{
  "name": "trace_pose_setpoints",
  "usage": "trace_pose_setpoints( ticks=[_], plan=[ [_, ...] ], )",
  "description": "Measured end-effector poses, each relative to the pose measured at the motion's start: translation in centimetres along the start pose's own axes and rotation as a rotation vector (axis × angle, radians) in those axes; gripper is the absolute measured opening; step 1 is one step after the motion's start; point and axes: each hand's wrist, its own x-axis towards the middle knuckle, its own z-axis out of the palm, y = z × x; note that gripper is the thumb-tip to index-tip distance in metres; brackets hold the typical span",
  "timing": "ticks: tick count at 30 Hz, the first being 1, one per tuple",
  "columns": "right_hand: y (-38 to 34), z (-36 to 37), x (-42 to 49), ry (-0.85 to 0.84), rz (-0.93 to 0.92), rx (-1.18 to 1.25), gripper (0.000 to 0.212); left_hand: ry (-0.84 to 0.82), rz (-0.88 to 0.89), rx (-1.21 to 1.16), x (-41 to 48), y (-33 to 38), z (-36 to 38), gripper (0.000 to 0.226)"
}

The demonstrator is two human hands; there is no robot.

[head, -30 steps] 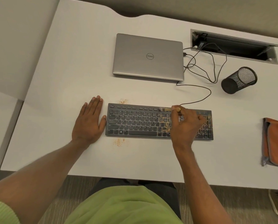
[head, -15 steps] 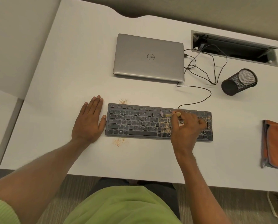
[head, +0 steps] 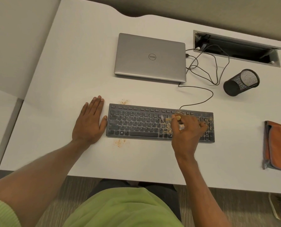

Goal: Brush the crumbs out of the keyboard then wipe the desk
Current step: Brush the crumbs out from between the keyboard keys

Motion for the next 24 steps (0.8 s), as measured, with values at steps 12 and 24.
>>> trace_pose_setpoints(
  ticks=[12, 24],
  plan=[
    [-0.4, 0.1, -1.0, -0.003, -0.043, 0.012, 0.010, 0.002, -0.004, 0.007, 0.0, 0.0, 0.0, 0.070],
    [-0.5, -0.3, -1.0, -0.031, -0.066, -0.021, 0.009, 0.005, -0.006, 0.008, 0.0, 0.0, 0.1, 0.070]
  ],
)
